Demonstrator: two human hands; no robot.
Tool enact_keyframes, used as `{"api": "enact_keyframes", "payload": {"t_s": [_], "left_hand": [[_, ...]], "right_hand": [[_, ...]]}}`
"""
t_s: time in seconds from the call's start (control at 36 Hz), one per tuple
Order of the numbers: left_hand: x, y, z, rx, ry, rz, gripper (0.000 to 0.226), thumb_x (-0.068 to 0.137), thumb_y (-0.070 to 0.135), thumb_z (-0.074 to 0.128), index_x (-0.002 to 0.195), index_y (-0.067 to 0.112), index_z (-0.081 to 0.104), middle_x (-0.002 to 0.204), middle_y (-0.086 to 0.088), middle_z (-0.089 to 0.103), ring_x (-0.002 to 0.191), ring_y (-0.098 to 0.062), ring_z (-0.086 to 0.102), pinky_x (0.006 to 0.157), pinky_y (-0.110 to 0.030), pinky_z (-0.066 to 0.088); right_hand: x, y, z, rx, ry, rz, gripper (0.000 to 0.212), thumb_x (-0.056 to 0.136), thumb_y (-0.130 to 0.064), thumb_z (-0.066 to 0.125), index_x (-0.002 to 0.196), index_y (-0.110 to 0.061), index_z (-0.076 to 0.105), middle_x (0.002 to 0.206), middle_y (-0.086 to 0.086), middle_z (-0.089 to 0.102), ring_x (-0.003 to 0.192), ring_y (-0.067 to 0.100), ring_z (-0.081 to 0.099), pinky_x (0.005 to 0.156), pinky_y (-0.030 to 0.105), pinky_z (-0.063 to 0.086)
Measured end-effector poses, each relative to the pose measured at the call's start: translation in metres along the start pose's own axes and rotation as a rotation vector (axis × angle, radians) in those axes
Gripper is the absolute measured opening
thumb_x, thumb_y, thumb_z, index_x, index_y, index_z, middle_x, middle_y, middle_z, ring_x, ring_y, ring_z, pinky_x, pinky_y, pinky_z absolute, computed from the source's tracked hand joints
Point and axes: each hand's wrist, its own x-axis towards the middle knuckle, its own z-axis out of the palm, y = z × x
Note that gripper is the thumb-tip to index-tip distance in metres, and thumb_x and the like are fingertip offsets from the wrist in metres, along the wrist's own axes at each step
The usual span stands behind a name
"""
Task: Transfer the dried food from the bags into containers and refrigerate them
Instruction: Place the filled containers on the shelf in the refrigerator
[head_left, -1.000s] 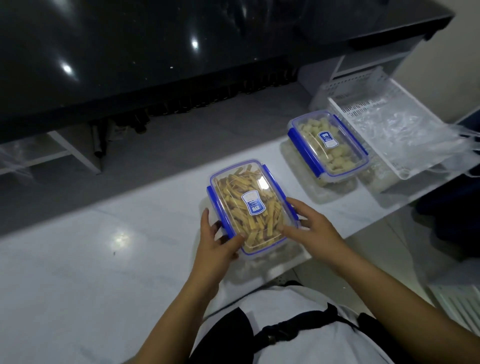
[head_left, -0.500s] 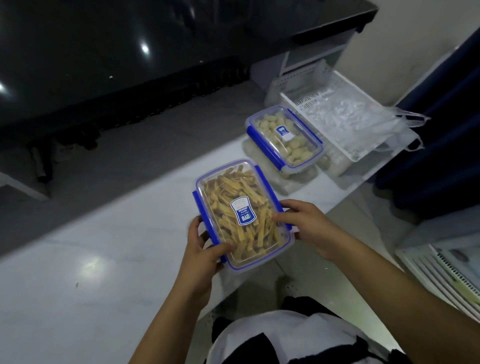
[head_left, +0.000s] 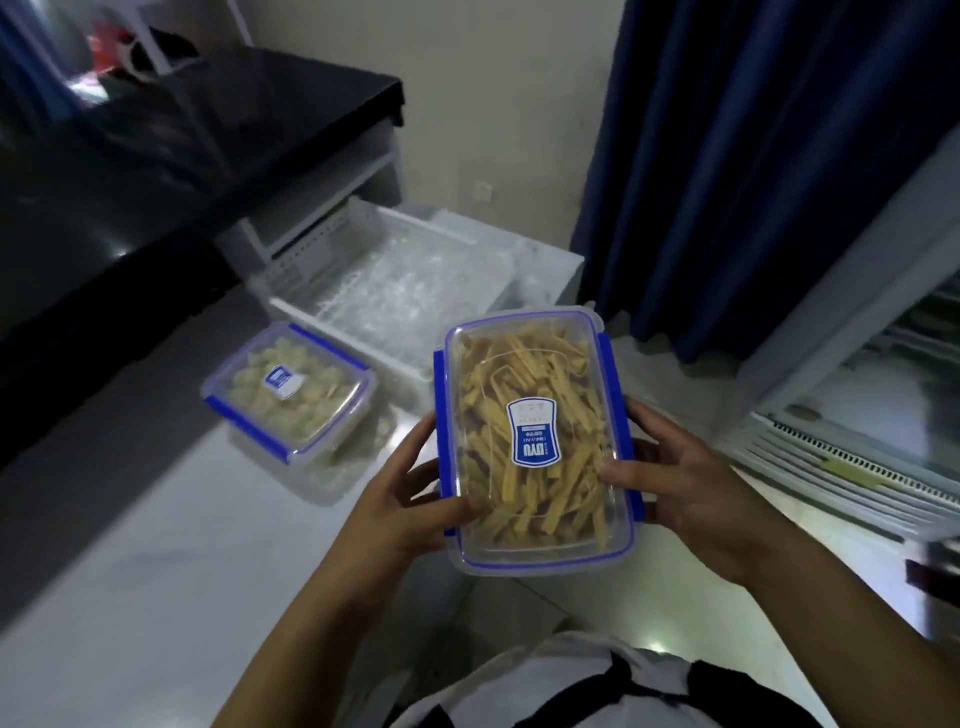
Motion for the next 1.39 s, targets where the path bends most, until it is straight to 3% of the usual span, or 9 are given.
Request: {"api": "enact_keyframes", "payload": {"t_s": [0.33, 0.58, 0.67, 0.75, 0.89, 0.97, 1.06, 1.19, 1.39], "left_hand": [[0.154, -0.001, 0.196, 0.215, -0.395, -0.169, 0.086, 0.059, 0.022, 0.090, 0.129, 0.058, 0.054, 0.126, -0.002, 0.070, 0.112, -0.027, 0.070, 0.078, -0.036, 0.060], [0.272, 0.022, 0.337, 0.486, -0.823, -0.387, 0.071, 0.079, 0.056, 0.076, 0.142, 0.049, 0.045, 0.132, -0.004, 0.067, 0.118, -0.029, 0.065, 0.088, -0.044, 0.057], [0.324, 0.018, 0.392, 0.505, -0.808, -0.436, 0.059, 0.087, 0.056, 0.067, 0.140, 0.041, 0.048, 0.132, -0.006, 0.066, 0.117, -0.029, 0.066, 0.083, -0.046, 0.060], [0.382, 0.014, 0.454, 0.589, -0.764, -0.264, 0.055, 0.085, 0.050, 0.070, 0.135, 0.040, 0.050, 0.131, 0.000, 0.063, 0.114, -0.020, 0.064, 0.090, -0.040, 0.057], [0.479, 0.017, 0.554, 0.546, -0.643, -0.013, 0.059, 0.092, 0.023, 0.072, 0.144, 0.025, 0.044, 0.106, 0.016, 0.059, 0.070, 0.011, 0.063, 0.053, -0.007, 0.047], [0.525, 0.018, 0.603, 0.524, -0.617, 0.103, 0.078, 0.090, 0.020, 0.075, 0.154, 0.020, 0.031, 0.141, 0.009, 0.046, 0.105, 0.008, 0.058, 0.078, -0.004, 0.049], [0.562, 0.016, 0.645, 0.501, -0.603, 0.193, 0.083, 0.088, 0.017, 0.077, 0.155, 0.015, 0.027, 0.155, -0.008, 0.040, 0.137, -0.021, 0.046, 0.114, -0.034, 0.039], [0.592, -0.006, 0.666, 0.424, -0.466, 0.324, 0.064, 0.092, 0.010, 0.070, 0.146, 0.007, 0.035, 0.137, -0.016, 0.052, 0.122, -0.025, 0.058, 0.105, -0.037, 0.049], [0.617, -0.020, 0.671, 0.422, -0.478, 0.287, 0.050, 0.096, 0.015, 0.067, 0.136, 0.005, 0.040, 0.127, -0.009, 0.059, 0.096, -0.001, 0.062, 0.082, -0.009, 0.051]], "right_hand": [[-0.065, 0.019, -0.189, 0.233, 0.447, -0.059, 0.067, 0.068, -0.031, 0.086, 0.126, -0.051, 0.059, 0.113, 0.008, 0.074, 0.100, 0.029, 0.073, 0.075, 0.042, 0.060], [-0.100, 0.042, -0.268, 0.518, 0.887, -0.124, 0.067, 0.060, -0.028, 0.083, 0.123, -0.047, 0.064, 0.108, 0.006, 0.076, 0.091, 0.026, 0.075, 0.063, 0.034, 0.058], [-0.105, 0.042, -0.289, 0.594, 1.034, -0.146, 0.055, 0.073, -0.017, 0.077, 0.119, -0.045, 0.067, 0.105, 0.005, 0.077, 0.080, 0.023, 0.075, 0.059, 0.033, 0.057], [-0.106, 0.037, -0.311, 0.645, 1.174, -0.155, 0.058, 0.068, -0.016, 0.079, 0.117, -0.045, 0.068, 0.098, 0.003, 0.078, 0.073, 0.020, 0.075, 0.054, 0.033, 0.056], [-0.102, 0.015, -0.341, 0.713, 1.355, -0.178, 0.072, 0.051, -0.029, 0.083, 0.121, -0.038, 0.068, 0.108, 0.003, 0.076, 0.082, 0.028, 0.075, 0.073, 0.054, 0.060], [-0.097, 0.003, -0.352, 0.769, 1.472, -0.179, 0.070, 0.052, -0.025, 0.082, 0.119, -0.039, 0.069, 0.109, 0.007, 0.076, 0.089, 0.036, 0.074, 0.080, 0.062, 0.056], [-0.091, -0.008, -0.364, 0.806, 1.582, -0.201, 0.063, 0.059, -0.016, 0.077, 0.119, -0.036, 0.070, 0.110, 0.010, 0.075, 0.099, 0.043, 0.070, 0.081, 0.064, 0.055], [-0.087, -0.011, -0.379, 0.838, 1.668, -0.207, 0.052, 0.067, -0.012, 0.070, 0.117, -0.027, 0.071, 0.115, 0.016, 0.072, 0.105, 0.045, 0.067, 0.095, 0.069, 0.045], [-0.096, -0.002, -0.393, 0.854, 1.669, -0.177, 0.050, 0.069, -0.022, 0.072, 0.118, -0.031, 0.069, 0.116, 0.013, 0.073, 0.104, 0.046, 0.068, 0.092, 0.069, 0.044]]}}
